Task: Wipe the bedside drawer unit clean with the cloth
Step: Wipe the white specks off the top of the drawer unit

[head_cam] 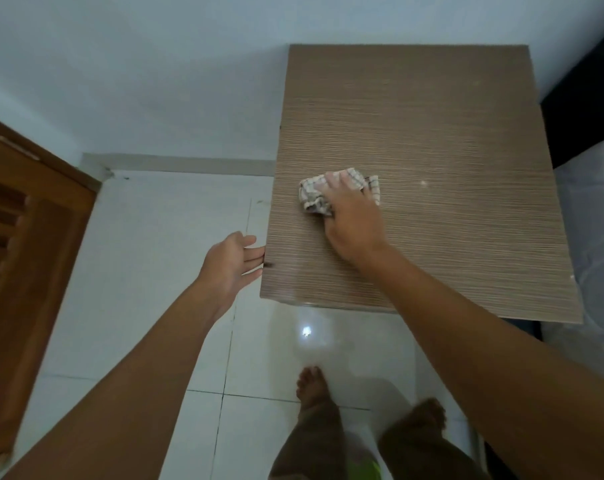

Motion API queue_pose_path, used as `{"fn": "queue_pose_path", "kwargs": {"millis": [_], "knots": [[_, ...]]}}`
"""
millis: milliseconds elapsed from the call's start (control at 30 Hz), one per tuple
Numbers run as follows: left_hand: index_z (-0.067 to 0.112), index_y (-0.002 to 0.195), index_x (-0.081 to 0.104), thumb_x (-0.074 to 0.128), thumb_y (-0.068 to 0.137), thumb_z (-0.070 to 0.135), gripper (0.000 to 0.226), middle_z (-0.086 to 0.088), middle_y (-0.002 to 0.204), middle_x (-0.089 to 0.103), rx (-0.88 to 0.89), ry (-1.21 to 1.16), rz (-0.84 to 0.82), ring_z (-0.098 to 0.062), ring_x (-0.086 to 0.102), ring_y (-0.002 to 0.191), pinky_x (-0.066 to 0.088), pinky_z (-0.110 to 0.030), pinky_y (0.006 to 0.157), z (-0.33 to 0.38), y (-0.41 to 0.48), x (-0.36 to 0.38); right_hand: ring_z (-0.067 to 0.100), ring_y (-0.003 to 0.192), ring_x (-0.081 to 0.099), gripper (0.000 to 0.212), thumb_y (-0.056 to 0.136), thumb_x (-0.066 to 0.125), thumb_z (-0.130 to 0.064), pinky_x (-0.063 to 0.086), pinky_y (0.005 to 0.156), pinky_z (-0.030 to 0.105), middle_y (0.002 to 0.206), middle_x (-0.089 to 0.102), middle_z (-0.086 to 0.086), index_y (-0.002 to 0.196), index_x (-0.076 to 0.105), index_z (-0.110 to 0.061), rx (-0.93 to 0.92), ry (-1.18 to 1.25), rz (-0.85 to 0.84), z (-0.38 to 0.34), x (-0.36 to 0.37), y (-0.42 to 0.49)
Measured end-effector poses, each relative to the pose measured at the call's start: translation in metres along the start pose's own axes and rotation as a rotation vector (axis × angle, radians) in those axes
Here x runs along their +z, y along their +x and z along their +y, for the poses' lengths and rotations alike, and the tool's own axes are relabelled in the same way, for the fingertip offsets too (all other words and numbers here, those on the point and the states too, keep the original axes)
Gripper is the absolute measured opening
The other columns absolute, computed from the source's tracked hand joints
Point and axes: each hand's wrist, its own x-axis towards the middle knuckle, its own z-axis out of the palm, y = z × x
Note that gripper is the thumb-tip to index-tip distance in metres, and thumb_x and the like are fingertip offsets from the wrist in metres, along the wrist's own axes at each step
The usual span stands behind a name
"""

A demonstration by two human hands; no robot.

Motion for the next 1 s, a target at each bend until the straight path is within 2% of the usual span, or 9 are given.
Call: {"fn": "queue_pose_path", "kwargs": {"millis": [100,233,333,400,467,567,667,833,1000], "knots": [[0.004,0.135,0.05,0.028,0.104,0.031,0.047,-0.014,0.106,0.067,-0.028,-0.061,-0.022,-0.028,0.061,0.108,0.047,-0.039,0.097,-0.002,0.002,-0.004,0.027,0.142,0.03,0.052,0.085,0.055,-0.016,0.023,0.116,0.049,0.148,0.045,0.001,0.137,0.05,-0.024,-0.271,0.056,-0.101,-0.013,0.015,-0.03],[0.007,0.133,0.052,0.03,0.104,0.029,0.042,-0.014,0.109,0.069,0.0,0.032,-0.001,-0.026,0.065,0.105,0.051,-0.04,0.092,0.0,0.002,-0.003,0.023,0.143,0.031,0.054,0.083,0.065,-0.016,0.013,0.118,0.048,0.146,0.048,0.001,0.135,0.052,-0.022,-0.592,-0.015,-0.179,-0.022,0.029,-0.096],[0.012,0.11,0.064,0.044,0.1,0.021,0.024,-0.012,0.105,0.071,0.079,0.247,0.05,-0.022,0.068,0.098,0.054,-0.041,0.092,-0.001,0.002,0.003,0.02,0.131,0.049,0.049,0.08,0.069,-0.016,0.036,0.11,0.044,0.133,0.06,0.003,0.128,0.057,-0.019,-0.685,0.03,-0.225,-0.022,0.023,-0.125],[0.019,0.096,0.069,0.05,0.097,0.024,0.02,-0.008,0.104,0.072,0.207,0.478,0.053,-0.023,0.067,0.099,0.053,-0.041,0.094,-0.006,0.003,0.008,0.018,0.109,0.062,0.041,0.084,0.062,-0.017,0.053,0.091,0.04,0.12,0.067,0.001,0.125,0.057,-0.022,-0.624,0.189,-0.269,-0.022,0.005,-0.126],[0.018,0.112,0.068,0.053,0.095,0.028,0.024,-0.001,0.104,0.069,0.342,0.686,0.063,-0.021,0.065,0.099,0.05,-0.032,0.09,-0.01,-0.001,0.018,0.015,0.092,0.063,0.039,0.087,0.058,-0.017,0.052,0.079,0.032,0.11,0.069,-0.002,0.125,0.056,-0.023,-0.527,0.337,-0.264,-0.017,-0.014,-0.121],[0.019,0.126,0.059,0.059,0.09,0.036,0.04,0.002,0.114,0.061,0.497,0.895,0.07,-0.018,0.06,0.102,0.046,-0.029,0.085,-0.014,-0.005,0.034,0.008,0.1,0.06,0.039,0.089,0.053,-0.016,0.043,0.085,0.013,0.113,0.067,-0.006,0.127,0.058,-0.021,-0.294,0.527,-0.11,0.003,-0.042,-0.102],[0.022,0.142,0.045,0.06,0.086,0.05,0.065,-0.007,0.137,0.045,0.52,1.019,0.117,-0.026,0.052,0.123,0.045,-0.043,0.102,-0.013,-0.004,0.05,-0.001,0.1,0.059,0.028,0.096,0.05,-0.02,0.043,0.086,0.011,0.107,0.065,-0.02,0.119,0.058,-0.034,-0.1,0.643,0.035,0.026,-0.065,-0.074],[0.024,0.148,0.036,0.059,0.084,0.06,0.077,-0.007,0.157,0.027,0.59,1.215,0.159,-0.028,0.03,0.141,0.036,-0.045,0.111,0.001,0.009,0.083,-0.022,0.084,0.053,0.019,0.099,0.049,-0.02,0.036,0.066,-0.002,0.094,0.061,-0.026,0.111,0.06,-0.031,0.014,0.686,0.212,0.059,-0.097,-0.029],[0.026,0.145,0.04,0.051,0.082,0.07,0.077,-0.007,0.158,0.026,0.654,1.31,0.24,-0.028,0.032,0.141,0.037,-0.045,0.107,0.022,0.035,0.114,-0.005,0.073,0.053,0.017,0.1,0.046,-0.024,0.035,0.057,0.012,0.08,0.06,-0.017,0.089,0.057,-0.03,-0.015,0.613,0.307,0.083,-0.106,0.006]]}}
